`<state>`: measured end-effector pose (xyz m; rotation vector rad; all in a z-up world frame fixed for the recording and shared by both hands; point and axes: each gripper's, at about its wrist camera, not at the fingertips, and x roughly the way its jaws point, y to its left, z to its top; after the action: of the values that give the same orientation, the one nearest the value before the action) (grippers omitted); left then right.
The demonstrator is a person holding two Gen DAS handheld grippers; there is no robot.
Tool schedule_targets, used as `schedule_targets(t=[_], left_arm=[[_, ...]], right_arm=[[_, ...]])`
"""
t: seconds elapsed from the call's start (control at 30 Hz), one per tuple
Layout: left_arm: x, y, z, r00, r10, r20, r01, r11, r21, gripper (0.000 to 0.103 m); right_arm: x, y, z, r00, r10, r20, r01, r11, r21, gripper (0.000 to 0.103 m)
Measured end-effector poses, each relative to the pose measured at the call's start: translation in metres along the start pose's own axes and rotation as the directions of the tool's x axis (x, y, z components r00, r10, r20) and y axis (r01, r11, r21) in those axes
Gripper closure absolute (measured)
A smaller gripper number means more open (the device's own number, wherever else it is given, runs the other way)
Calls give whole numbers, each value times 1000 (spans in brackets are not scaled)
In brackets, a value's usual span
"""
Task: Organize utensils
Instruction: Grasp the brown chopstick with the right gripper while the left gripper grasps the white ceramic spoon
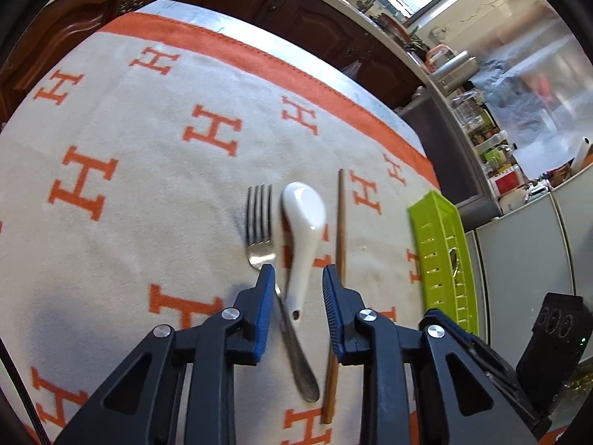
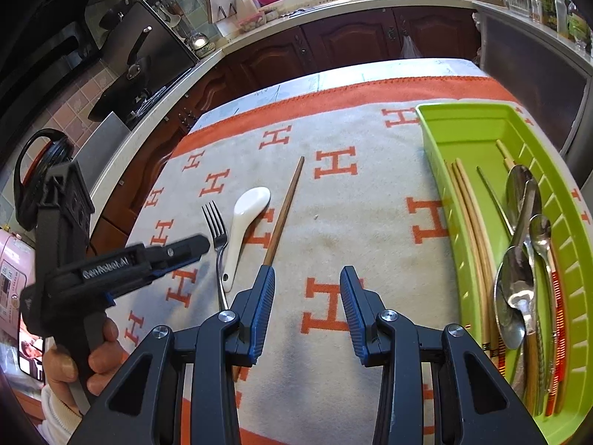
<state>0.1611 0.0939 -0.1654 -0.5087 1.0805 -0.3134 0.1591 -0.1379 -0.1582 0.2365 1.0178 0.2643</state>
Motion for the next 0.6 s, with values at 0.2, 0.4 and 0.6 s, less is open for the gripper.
schedule_targets(t=[0.2, 0.4, 0.6], left_arm=[[21, -8, 12, 1000, -17, -15, 18, 999, 35, 78], [39, -14, 16, 999, 8, -36, -6, 999, 44, 79], [45, -15, 17, 999, 17, -42, -15, 999, 45, 78]], right_arm=[[0, -1, -2, 1000, 17, 1, -17, 1000, -2, 66], [-2, -4, -4, 1000, 26, 5, -26, 1000, 2, 66], [-1, -8, -4, 999, 32, 3, -32, 999, 12, 66]])
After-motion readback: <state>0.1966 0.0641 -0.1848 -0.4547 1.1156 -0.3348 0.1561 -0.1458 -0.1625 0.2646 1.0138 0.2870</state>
